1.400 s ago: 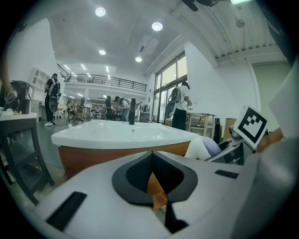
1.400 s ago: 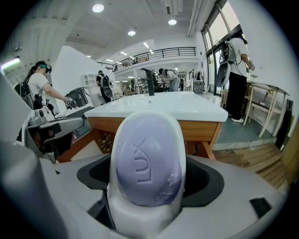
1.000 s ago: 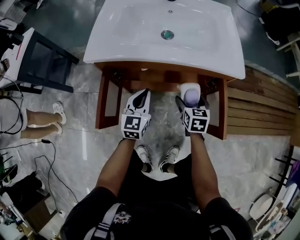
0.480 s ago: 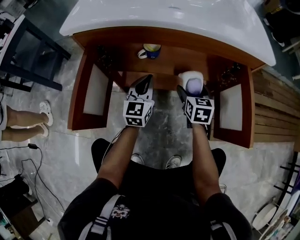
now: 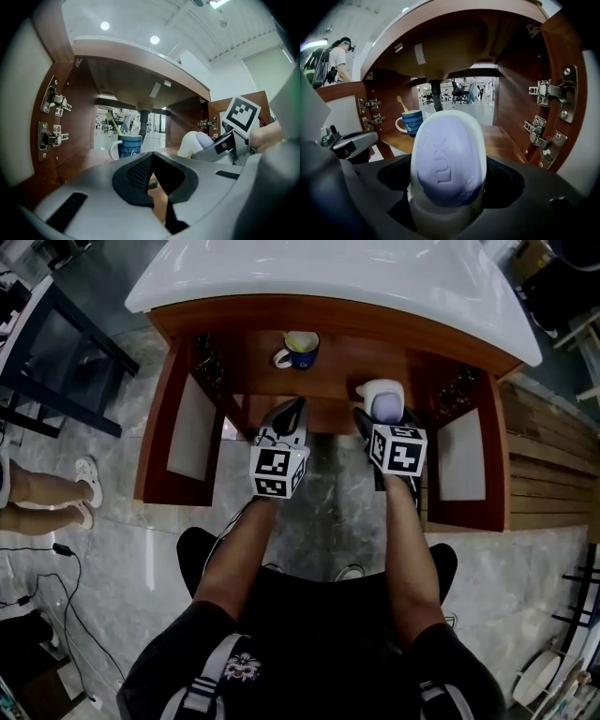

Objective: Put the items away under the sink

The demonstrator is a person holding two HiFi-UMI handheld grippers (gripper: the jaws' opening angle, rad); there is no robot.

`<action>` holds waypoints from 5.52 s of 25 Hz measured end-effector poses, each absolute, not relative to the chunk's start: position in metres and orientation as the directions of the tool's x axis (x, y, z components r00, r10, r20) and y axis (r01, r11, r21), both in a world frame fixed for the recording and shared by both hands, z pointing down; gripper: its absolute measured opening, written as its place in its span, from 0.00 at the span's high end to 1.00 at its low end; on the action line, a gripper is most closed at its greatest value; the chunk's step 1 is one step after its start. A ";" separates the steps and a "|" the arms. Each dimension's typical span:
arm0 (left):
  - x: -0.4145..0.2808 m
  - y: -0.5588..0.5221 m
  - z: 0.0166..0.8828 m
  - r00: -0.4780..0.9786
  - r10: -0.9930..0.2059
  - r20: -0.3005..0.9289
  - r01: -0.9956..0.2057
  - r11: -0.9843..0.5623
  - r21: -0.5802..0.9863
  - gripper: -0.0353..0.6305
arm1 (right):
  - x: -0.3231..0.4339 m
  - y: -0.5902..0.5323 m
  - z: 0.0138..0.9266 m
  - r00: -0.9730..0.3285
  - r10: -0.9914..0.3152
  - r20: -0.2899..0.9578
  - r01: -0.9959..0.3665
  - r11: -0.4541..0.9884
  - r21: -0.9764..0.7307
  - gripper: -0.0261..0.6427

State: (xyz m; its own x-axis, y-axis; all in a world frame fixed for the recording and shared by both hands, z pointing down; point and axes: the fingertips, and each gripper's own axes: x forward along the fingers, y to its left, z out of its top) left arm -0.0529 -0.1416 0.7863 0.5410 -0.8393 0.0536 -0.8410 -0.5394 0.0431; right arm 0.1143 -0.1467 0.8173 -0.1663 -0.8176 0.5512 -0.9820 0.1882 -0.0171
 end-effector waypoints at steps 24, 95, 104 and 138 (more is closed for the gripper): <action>-0.051 -0.215 0.749 0.507 -0.862 0.016 -0.861 -0.505 0.064 0.94 | 0.132 -0.284 0.813 -0.100 -0.809 0.579 -0.991 0.132 0.013 0.26; -0.042 -0.190 0.772 0.541 -0.840 0.040 -0.841 -0.539 0.056 0.94 | 0.141 -0.288 0.816 -0.135 -0.816 0.562 -0.990 0.137 -0.038 0.25; -0.042 -0.188 0.773 0.539 -0.842 0.037 -0.842 -0.536 0.061 0.94 | 0.121 -0.242 0.792 -0.159 -0.889 0.430 -0.986 0.166 -0.022 0.25; -0.062 -0.161 0.754 0.525 -0.851 -0.014 -0.849 -0.525 0.059 0.94 | 0.080 -0.125 0.739 -0.133 -0.984 0.119 -0.985 0.144 0.096 0.93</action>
